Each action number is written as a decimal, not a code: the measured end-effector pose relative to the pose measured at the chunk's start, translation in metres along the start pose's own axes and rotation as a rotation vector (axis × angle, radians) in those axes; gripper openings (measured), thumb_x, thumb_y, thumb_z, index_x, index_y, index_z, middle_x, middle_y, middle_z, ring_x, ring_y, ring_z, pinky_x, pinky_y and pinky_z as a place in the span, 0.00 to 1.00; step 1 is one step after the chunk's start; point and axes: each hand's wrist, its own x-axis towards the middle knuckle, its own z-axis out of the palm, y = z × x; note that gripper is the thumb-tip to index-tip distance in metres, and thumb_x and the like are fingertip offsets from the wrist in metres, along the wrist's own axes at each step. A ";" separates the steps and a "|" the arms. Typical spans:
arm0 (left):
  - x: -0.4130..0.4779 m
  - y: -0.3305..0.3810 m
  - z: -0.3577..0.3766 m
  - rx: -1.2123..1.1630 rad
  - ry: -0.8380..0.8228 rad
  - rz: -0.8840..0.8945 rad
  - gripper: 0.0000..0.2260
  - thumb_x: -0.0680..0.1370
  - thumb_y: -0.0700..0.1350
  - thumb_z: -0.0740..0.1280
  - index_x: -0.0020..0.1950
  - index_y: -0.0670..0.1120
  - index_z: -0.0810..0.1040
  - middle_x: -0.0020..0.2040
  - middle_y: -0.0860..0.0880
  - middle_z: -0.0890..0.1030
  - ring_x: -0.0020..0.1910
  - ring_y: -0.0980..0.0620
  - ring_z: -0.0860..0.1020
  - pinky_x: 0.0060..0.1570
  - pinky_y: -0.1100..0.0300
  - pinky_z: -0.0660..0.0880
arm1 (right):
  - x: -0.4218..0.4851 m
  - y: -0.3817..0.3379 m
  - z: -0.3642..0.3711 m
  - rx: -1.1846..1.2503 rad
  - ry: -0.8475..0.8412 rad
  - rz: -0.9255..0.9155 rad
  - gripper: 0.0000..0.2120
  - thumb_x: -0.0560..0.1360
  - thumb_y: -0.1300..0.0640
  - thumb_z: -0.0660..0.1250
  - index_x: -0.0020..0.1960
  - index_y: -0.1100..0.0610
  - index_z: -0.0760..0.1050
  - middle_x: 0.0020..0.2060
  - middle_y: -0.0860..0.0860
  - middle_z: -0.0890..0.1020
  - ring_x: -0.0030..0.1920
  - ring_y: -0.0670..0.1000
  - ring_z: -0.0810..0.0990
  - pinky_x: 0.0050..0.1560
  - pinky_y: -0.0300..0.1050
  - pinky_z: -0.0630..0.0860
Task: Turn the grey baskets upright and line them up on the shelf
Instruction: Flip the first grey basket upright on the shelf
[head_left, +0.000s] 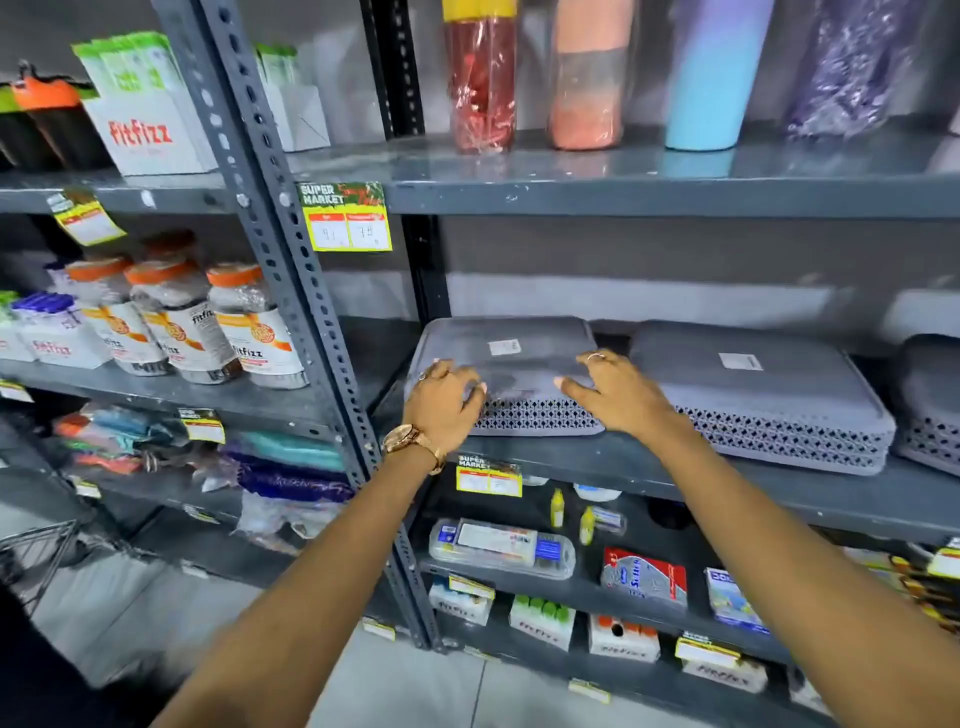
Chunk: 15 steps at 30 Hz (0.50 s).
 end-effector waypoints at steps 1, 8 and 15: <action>0.006 -0.007 0.004 -0.020 -0.017 -0.048 0.20 0.77 0.56 0.55 0.61 0.48 0.76 0.70 0.42 0.73 0.74 0.43 0.65 0.70 0.47 0.67 | 0.009 0.001 0.007 0.047 0.002 0.061 0.32 0.77 0.42 0.58 0.70 0.65 0.65 0.70 0.61 0.70 0.69 0.61 0.70 0.67 0.56 0.69; 0.060 -0.057 0.021 -0.037 -0.060 -0.328 0.29 0.77 0.55 0.62 0.73 0.43 0.61 0.72 0.31 0.65 0.72 0.34 0.64 0.71 0.41 0.62 | 0.070 0.000 0.042 0.236 0.019 0.346 0.27 0.75 0.43 0.64 0.58 0.66 0.69 0.57 0.63 0.77 0.58 0.62 0.77 0.55 0.53 0.74; 0.107 -0.078 0.029 -0.447 -0.150 -0.565 0.42 0.77 0.56 0.64 0.76 0.35 0.43 0.71 0.36 0.70 0.67 0.37 0.72 0.67 0.47 0.70 | 0.115 0.016 0.052 0.563 0.071 0.561 0.23 0.74 0.48 0.67 0.61 0.64 0.72 0.57 0.59 0.78 0.56 0.58 0.77 0.57 0.48 0.74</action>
